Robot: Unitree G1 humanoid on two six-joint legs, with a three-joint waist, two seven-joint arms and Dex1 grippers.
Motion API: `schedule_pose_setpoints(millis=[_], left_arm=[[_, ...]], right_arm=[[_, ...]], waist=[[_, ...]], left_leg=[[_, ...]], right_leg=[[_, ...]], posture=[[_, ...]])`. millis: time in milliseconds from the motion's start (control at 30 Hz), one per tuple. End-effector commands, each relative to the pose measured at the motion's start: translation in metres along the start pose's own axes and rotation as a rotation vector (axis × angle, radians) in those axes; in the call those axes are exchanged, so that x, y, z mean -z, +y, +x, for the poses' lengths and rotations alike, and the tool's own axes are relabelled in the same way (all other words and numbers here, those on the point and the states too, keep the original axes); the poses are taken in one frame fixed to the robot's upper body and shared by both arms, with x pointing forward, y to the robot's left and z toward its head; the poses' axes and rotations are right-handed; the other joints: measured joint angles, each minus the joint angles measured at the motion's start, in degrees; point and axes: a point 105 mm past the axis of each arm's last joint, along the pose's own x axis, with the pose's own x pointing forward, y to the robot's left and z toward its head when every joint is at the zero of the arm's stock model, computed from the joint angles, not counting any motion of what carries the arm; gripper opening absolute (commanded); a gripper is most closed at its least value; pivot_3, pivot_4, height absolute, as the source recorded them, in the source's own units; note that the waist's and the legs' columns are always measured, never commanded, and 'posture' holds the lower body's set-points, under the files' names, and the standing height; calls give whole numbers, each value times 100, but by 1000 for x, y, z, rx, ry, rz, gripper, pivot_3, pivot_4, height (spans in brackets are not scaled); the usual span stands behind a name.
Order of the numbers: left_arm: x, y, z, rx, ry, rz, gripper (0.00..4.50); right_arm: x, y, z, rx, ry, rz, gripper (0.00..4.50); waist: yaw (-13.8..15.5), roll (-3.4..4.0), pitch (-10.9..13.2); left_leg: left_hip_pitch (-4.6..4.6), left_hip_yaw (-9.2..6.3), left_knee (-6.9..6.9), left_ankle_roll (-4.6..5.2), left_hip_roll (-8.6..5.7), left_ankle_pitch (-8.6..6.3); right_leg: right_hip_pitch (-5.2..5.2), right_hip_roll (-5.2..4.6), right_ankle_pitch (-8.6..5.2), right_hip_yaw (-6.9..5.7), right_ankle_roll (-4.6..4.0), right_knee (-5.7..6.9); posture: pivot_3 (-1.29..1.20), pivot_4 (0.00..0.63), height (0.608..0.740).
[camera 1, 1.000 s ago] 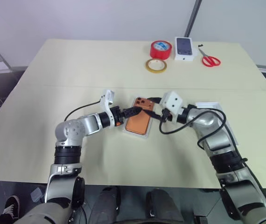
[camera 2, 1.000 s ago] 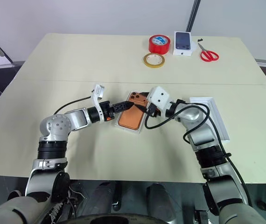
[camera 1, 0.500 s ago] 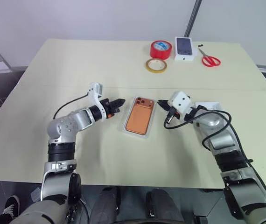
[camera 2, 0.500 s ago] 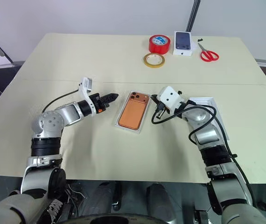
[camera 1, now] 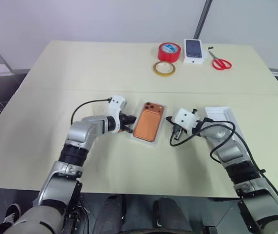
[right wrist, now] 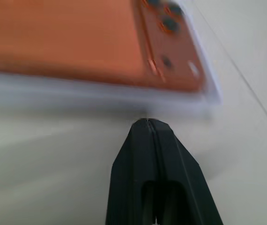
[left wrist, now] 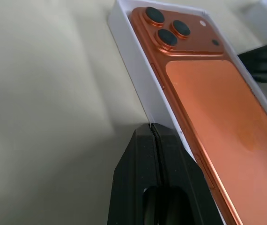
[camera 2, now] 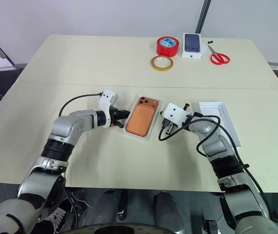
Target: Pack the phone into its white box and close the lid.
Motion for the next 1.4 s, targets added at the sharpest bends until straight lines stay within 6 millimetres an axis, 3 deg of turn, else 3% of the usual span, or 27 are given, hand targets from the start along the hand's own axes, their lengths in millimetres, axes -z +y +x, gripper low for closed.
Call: schedule_pose_setpoints(millis=[33,233,467,667,833,1067,1233,1333,1400], left_arm=[[-14,-40,25,149,-2,82,32],[-29,-78,53,267,-30,106,32],[-33,-88,70,286,-50,90,32],[-27,-81,64,293,-29,108,32],[-21,-61,56,229,-20,129,32],[-35,-43,38,167,-112,172,32],[-46,-37,21,163,-178,173,32],[-49,-24,2,128,-199,217,892],[-48,-21,-10,146,-196,211,1913]], right_arm=[[-1,-10,-17,15,0,-38,0],[19,-26,-50,53,82,-35,0],[30,-36,-73,111,133,-42,0],[35,-38,-78,117,150,-39,0],[40,-40,-80,120,170,-42,0],[55,-57,-91,200,239,-88,0],[53,-49,-94,157,208,-30,0],[48,-51,-103,164,198,-13,0],[54,-52,-110,173,226,-27,567]], waist=[[91,0,0],[118,2,2],[55,7,3],[61,9,4],[64,9,4],[71,10,5],[80,10,5],[85,10,5],[84,12,4]], left_leg=[[0,-1,5,7,-1,-4],[-10,-1,53,60,-4,-35],[-5,1,52,63,5,-37],[-6,3,53,63,5,-37],[-6,2,53,62,5,-37],[-6,3,54,63,5,-37],[-6,2,55,62,5,-36],[-5,3,55,61,5,-37],[-5,2,55,62,5,-37]], right_leg=[[3,-1,0,-1,0,0],[20,-3,-2,-5,4,-2],[20,2,-3,-1,6,-1],[18,5,-3,0,6,0],[18,5,-3,0,5,0],[18,2,-3,0,5,0],[19,-1,-3,0,5,0],[20,0,-3,1,5,0],[20,0,-3,1,5,1]], posture=[[0,150,740],[0,150,740],[0,150,740],[0,150,740],[0,150,740],[0,150,740],[0,150,740],[0,150,740],[0,150,740]])
